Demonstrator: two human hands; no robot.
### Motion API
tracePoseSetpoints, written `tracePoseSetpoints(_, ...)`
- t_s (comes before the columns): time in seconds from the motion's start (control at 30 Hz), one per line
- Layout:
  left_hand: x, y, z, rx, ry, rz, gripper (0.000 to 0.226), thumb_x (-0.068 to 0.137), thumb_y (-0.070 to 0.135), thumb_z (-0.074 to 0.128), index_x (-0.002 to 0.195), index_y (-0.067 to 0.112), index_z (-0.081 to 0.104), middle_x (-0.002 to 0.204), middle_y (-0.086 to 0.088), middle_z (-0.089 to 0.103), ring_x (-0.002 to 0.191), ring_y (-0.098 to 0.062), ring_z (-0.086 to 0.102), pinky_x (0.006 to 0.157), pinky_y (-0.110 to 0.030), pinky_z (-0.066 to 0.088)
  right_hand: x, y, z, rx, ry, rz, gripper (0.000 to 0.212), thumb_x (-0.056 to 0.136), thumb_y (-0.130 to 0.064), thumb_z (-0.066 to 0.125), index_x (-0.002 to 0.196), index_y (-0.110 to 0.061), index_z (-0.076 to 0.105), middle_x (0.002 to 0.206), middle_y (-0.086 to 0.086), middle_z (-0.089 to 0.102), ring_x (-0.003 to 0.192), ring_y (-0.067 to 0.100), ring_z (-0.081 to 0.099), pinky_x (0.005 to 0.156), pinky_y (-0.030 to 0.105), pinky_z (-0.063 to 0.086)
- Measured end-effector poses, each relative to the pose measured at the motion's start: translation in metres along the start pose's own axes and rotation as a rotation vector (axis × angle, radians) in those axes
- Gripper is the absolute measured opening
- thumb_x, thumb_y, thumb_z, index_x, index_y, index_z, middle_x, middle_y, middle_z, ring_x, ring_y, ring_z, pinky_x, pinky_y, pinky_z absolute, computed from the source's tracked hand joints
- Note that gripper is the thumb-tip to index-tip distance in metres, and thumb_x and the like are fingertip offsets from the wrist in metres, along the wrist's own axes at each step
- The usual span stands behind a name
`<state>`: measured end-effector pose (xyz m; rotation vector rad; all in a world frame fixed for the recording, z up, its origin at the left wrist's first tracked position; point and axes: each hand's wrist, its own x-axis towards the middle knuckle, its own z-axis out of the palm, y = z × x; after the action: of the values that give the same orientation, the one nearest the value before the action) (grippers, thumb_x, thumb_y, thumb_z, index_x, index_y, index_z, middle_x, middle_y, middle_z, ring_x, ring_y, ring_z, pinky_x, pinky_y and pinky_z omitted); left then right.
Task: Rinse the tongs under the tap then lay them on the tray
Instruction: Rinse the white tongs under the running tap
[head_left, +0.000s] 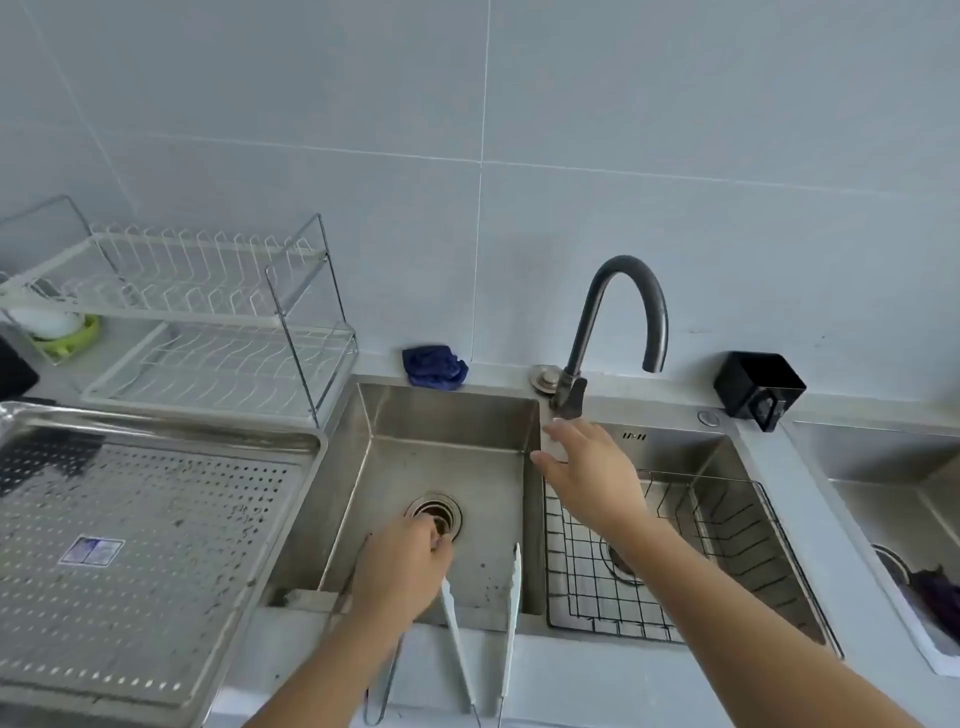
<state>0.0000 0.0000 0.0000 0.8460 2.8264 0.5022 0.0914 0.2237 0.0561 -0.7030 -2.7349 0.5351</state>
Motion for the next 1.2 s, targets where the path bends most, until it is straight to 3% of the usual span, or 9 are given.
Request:
tracePoseSetpoints(0.17,-0.017,0.009,0.047,0.004,-0.131,-0.219,0.034,0.096,0.042,0.05,0.112,0.013,0.059,0.103,-0.005,0.073,0.098,-0.028,0.068,0.076,-0.034,0.052,0.008,0.051,0.024,0.067,-0.174,0.122,0.033,0.1,-0.035,0.061,0.129,-0.021,0.066,0.109,-0.001,0.071,0.103,0.02,0.066,0.081,0.031,0.049)
tracePoseSetpoints(0.33,-0.026,0.013,0.074,-0.047,-0.153,-0.36,0.036,0.092,0.048,0.057,0.111,0.017,0.058,0.087,0.001,0.071,0.081,-0.022,0.067,0.063,-0.03,0.047,0.021,0.086,0.039,0.126,-0.24,0.185,0.033,0.099,-0.036,0.06,0.128,-0.022,0.068,0.108,-0.002,0.075,0.1,0.019,0.069,0.077,0.028,0.048)
tracePoseSetpoints(0.47,-0.032,0.02,0.083,-0.079,-0.113,-0.425,0.032,0.094,0.04,0.06,0.112,0.015,0.056,0.066,0.012,0.048,0.062,-0.014,0.054,0.05,-0.028,0.038,0.028,0.108,0.053,0.201,-0.276,0.241,0.033,0.099,-0.036,0.062,0.129,-0.022,0.067,0.11,-0.001,0.075,0.101,0.018,0.068,0.078,0.026,0.044)
tracePoseSetpoints(0.63,-0.034,0.03,0.082,-0.111,-0.06,-0.414,0.009,0.096,0.023,0.057,0.098,0.014,0.057,0.077,0.003,0.064,0.062,-0.013,0.053,0.053,-0.025,0.038,0.052,0.119,0.057,0.372,-0.227,0.343,0.033,0.098,-0.031,0.065,0.128,-0.018,0.065,0.112,0.0,0.072,0.099,0.024,0.07,0.088,0.038,0.056)
tracePoseSetpoints(0.8,-0.015,0.042,0.064,-0.23,0.042,-0.403,0.012,0.093,0.018,0.062,0.086,0.018,0.053,0.065,0.009,0.053,0.057,-0.006,0.05,0.047,-0.021,0.028,0.094,0.12,0.045,0.424,-0.081,0.352,0.051,0.099,-0.029,0.062,0.148,-0.018,0.048,0.091,-0.01,0.064,0.088,0.021,0.065,0.077,0.036,0.051)
tracePoseSetpoints(0.97,0.015,0.048,0.048,-0.485,0.045,-0.464,0.003,0.093,0.014,0.063,0.091,0.016,0.064,0.07,0.002,0.063,0.061,-0.015,0.062,0.051,-0.029,0.044,0.126,0.118,0.038,0.371,-0.071,0.292,0.063,0.101,-0.03,0.062,0.157,-0.021,0.035,0.143,0.013,0.053,0.122,0.031,0.061,0.092,0.044,0.052)
tracePoseSetpoints(1.03,0.024,0.05,0.044,-0.625,0.052,-0.499,0.011,0.093,0.01,0.061,0.086,0.018,0.065,0.07,-0.003,0.065,0.061,-0.021,0.067,0.047,-0.032,0.048,0.133,0.118,0.039,0.348,-0.107,0.252,0.061,0.103,-0.03,0.059,0.158,-0.021,0.036,0.147,0.016,0.05,0.127,0.034,0.058,0.098,0.045,0.051)
tracePoseSetpoints(1.13,0.033,0.053,0.042,-0.747,0.079,-0.534,0.017,0.094,0.005,0.059,0.083,0.016,0.066,0.07,-0.007,0.066,0.05,-0.008,0.064,0.037,-0.018,0.042,0.138,0.117,0.042,0.345,-0.116,0.216,0.052,0.106,-0.025,0.054,0.155,-0.017,0.04,0.144,0.014,0.055,0.125,0.035,0.058,0.099,0.042,0.048)
tracePoseSetpoints(1.2,0.039,0.055,0.042,-0.801,0.081,-0.544,0.015,0.094,0.004,0.059,0.086,0.013,0.068,0.076,-0.012,0.069,0.056,-0.012,0.065,0.039,-0.016,0.043,0.14,0.117,0.042,0.377,-0.093,0.233,0.044,0.107,-0.023,0.052,0.15,-0.015,0.048,0.137,0.013,0.063,0.118,0.034,0.063,0.093,0.039,0.05)
